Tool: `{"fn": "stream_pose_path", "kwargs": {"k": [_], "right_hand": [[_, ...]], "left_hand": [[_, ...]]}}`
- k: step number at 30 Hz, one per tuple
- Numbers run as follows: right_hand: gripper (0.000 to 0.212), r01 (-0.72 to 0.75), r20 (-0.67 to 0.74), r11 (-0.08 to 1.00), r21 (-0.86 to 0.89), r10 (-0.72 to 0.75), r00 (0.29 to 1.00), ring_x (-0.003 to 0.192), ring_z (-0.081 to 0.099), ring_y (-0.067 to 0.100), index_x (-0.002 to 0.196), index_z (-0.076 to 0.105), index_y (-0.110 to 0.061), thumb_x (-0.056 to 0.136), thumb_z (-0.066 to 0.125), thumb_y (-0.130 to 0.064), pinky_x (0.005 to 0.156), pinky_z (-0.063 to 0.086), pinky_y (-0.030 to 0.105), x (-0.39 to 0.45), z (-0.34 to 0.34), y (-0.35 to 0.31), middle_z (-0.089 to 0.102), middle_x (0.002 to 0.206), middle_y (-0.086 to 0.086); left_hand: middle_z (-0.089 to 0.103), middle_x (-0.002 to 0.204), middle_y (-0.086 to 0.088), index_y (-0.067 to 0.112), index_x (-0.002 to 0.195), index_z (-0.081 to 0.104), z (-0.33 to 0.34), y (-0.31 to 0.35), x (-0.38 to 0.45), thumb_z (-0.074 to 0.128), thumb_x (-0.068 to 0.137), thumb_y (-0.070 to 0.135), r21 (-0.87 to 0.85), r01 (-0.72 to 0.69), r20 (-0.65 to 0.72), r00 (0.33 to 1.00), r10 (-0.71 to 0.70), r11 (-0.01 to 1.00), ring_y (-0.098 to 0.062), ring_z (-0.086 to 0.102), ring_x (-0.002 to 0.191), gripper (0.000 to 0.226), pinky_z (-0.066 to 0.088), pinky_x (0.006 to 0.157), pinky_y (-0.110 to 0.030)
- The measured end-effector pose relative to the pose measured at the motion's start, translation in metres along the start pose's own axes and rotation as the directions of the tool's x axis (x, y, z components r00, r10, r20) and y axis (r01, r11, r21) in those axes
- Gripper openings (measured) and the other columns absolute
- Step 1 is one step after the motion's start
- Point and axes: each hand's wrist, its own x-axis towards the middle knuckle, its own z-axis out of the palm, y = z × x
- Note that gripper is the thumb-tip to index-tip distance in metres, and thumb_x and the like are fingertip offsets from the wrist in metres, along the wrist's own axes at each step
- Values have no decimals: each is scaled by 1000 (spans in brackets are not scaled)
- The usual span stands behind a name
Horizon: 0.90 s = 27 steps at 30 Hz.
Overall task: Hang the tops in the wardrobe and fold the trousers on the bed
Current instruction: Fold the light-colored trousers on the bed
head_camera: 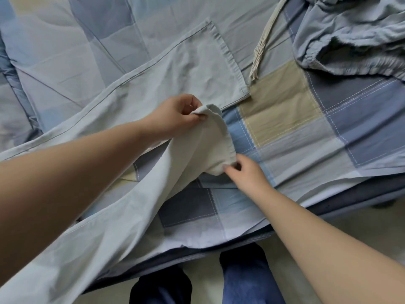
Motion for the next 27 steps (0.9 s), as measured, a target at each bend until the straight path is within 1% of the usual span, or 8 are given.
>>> {"fn": "stream_pose_path", "kwargs": {"k": [5, 8, 11, 15, 18, 20, 23, 27], "right_hand": [[28, 52, -158, 995, 85, -38, 987, 56, 37, 11, 74, 49, -2, 90, 57, -23, 52, 28, 25, -49, -37, 31, 42, 62, 0], [12, 83, -33, 985, 153, -79, 996, 56, 51, 9, 77, 68, -17, 88, 64, -18, 55, 41, 17, -74, -49, 38, 61, 68, -1], [3, -136, 170, 823, 551, 49, 984, 38, 43, 7, 80, 71, -19, 79, 69, -20, 40, 35, 15, -88, -60, 39, 66, 67, -1], [9, -104, 372, 993, -49, 115, 921, 48, 63, 3, 99, 60, -26, 90, 62, -26, 51, 41, 17, -90, -72, 48, 69, 72, -18], [11, -102, 407, 995, -20, 102, 908, 55, 67, 6, 102, 57, -28, 92, 56, -32, 48, 43, 16, -87, -85, 44, 71, 77, -12], [15, -72, 319, 997, -27, 76, 945, 38, 54, 7, 96, 61, -26, 91, 55, -39, 41, 38, 16, -83, -92, 41, 64, 57, -10], [22, -27, 56, 946, -324, 47, 997, 40, 57, 4, 89, 63, -26, 91, 53, -45, 49, 48, 23, -80, -96, 50, 67, 69, -8], [13, -115, 201, 986, 117, 90, 976, 54, 66, 3, 93, 68, -21, 91, 60, -31, 52, 50, 16, -87, -93, 56, 71, 64, -6]], "left_hand": [[59, 86, 1, 15, 98, 65, 10, 2, 1, 68, 85, 32, 588, -103, -77, 980, 183, 802, -19, 51, 81, 21, 41, 71, -31], [60, 84, 0, 15, 97, 64, 42, 11, 4, 66, 88, 28, 473, -58, -10, 997, 72, 879, -20, 55, 77, 16, 48, 70, -28], [60, 82, -3, 15, 88, 60, 63, 18, 10, 65, 89, 18, 217, 26, -11, 1000, -24, 976, -24, 62, 66, 5, 58, 65, -34], [52, 79, 0, 17, 83, 58, 79, 14, 10, 65, 86, 31, 476, -110, -66, 985, 160, 873, -21, 46, 75, 17, 23, 59, -26], [55, 85, -3, 12, 92, 64, 90, 11, 14, 63, 88, 32, 446, -15, -147, 985, 90, 895, -24, 48, 81, 20, 21, 59, -27], [61, 95, -6, 13, 100, 66, 91, 11, 19, 62, 88, 28, 431, 52, -198, 980, 38, 901, -25, 54, 91, 20, 26, 62, -24], [64, 107, -7, 16, 104, 66, 92, 15, 22, 60, 89, 27, 474, 46, -208, 976, 61, 879, -26, 56, 98, 20, 30, 67, -24], [66, 106, -6, 16, 106, 67, 93, 30, 33, 67, 85, 27, 438, 24, -203, 976, 73, 898, -25, 61, 98, 23, 39, 69, -24]]}}
